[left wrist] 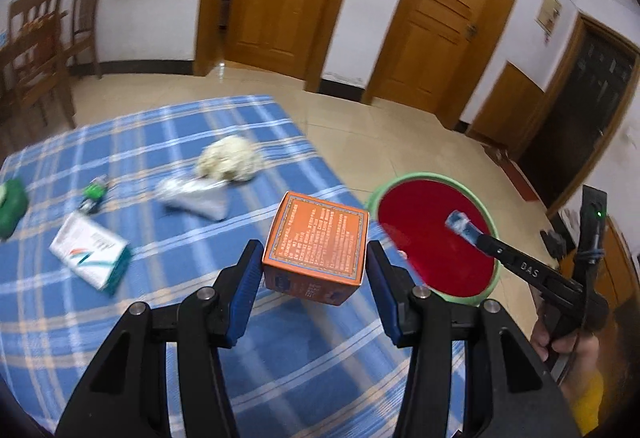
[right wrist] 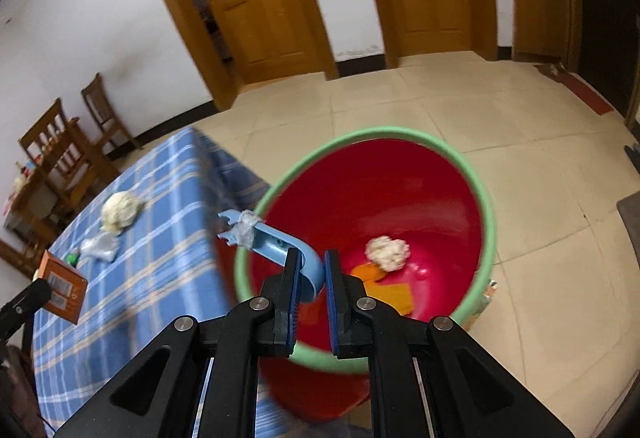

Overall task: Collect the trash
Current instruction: 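Carry the blue piece and orange box over the bin and open both tools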

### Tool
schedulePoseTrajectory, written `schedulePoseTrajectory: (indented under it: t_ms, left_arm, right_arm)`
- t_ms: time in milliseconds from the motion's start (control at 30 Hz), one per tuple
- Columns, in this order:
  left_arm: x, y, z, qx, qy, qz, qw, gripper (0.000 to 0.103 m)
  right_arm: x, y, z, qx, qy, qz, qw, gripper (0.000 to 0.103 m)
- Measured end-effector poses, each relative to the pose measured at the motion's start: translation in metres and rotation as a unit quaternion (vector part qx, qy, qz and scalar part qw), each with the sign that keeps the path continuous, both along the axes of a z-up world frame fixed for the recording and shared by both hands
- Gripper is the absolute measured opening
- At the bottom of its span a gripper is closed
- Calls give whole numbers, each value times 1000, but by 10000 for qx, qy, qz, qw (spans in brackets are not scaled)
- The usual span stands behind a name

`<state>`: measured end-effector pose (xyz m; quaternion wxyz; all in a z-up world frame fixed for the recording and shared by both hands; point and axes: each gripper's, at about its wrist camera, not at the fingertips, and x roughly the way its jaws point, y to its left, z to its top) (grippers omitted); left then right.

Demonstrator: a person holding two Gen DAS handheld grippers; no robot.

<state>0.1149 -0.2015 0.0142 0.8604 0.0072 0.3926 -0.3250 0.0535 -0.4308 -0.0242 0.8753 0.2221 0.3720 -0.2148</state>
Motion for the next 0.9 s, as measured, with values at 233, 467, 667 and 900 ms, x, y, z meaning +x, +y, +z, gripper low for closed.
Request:
schedulePoseTrajectory:
  t_ms: [233, 467, 667, 900]
  left_arm:
    - [3, -51, -10, 84, 92, -439, 9990, 52]
    - [3, -95, -25, 118, 257, -832, 9961, 52]
    - [-4, -129, -37, 267, 343, -1312, 9904, 52]
    - [-5, -160, -46, 387, 460, -1572, 9857, 56]
  right_arm:
    - [-7, -31, -6, 49, 10, -179, 9998, 16]
    - [-15, -49, -9, 101, -57, -208, 9997, 27]
    - [-29, -62, -5, 181, -197, -334, 9991, 28]
    - [-43, -69, 0, 185, -283, -434, 9985, 28]
